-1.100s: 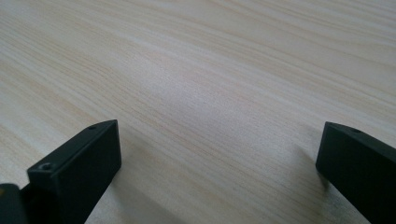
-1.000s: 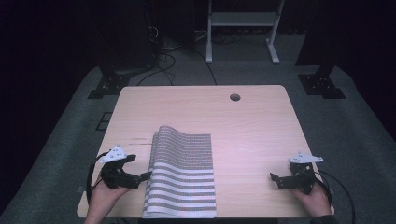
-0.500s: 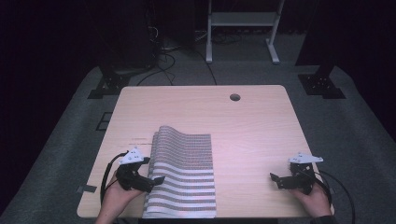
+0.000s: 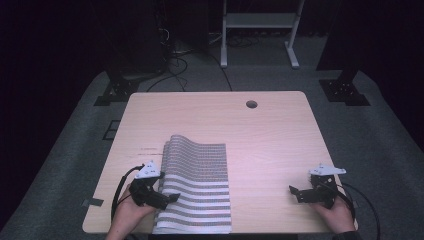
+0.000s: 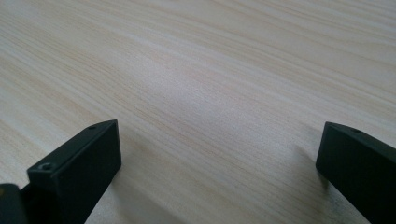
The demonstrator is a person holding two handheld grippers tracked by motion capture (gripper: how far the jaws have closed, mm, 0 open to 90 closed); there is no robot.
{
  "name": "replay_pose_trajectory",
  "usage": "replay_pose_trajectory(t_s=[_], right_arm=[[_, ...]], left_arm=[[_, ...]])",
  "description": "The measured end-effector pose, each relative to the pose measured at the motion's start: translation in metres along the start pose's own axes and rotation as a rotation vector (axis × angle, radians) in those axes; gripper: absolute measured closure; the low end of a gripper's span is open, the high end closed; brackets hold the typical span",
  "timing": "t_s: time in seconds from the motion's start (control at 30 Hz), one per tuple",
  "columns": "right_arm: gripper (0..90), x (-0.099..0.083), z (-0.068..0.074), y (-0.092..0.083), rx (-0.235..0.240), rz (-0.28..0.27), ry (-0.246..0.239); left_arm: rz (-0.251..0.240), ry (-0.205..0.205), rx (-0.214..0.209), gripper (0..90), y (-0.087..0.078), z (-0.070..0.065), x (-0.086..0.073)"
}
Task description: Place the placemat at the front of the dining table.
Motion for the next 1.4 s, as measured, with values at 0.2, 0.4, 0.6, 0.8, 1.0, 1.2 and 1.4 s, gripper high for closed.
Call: replay_pose_trajectory(t_s=[0.2,0.4,0.6,0.8,1.0,1.2,1.4], right_arm=[[0.0,0.000,0.000,0.000,0.001,0.000,0.000],[0.0,0.000,0.000,0.000,0.001,0.000,0.000],[0.0,0.000,0.000,0.000,0.001,-0.001,-0.001],[0.0,0.000,0.000,0.000,0.001,-0.001,-0.001],[0.0,0.000,0.001,0.000,0.000,-0.001,-0.001],[0.0,0.000,0.001,0.000,0.000,-0.001,-0.001],[0.0,0.000,0.001,0.000,0.000,-0.001,-0.001]], left_arm=[[0.006,-0.004,0.007,16.5,-0.001,0.001,-0.001],[0.010,-0.013,0.029,31.7,-0.002,0.002,0.000],[0.024,-0.019,0.032,50.6,-0.001,0.003,0.003],[0.041,0.012,0.014,71.3,0.000,-0.001,0.007],[0.040,0.022,0.005,85.1,0.000,-0.003,0.011],[0.029,0.013,-0.007,85.8,0.000,-0.002,0.015],[0.002,-0.002,-0.010,86.2,0.001,0.006,0.024]])
Point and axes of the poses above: each handheld gripper's, and its own axes: y roughly forward along the jaws, x roughly out of its top, z roughly to its left, the point moved 1 cm from there along y, roughly forward along the jaws, and after that the axes turned 2 degrees about x, right-handed, at the moved point
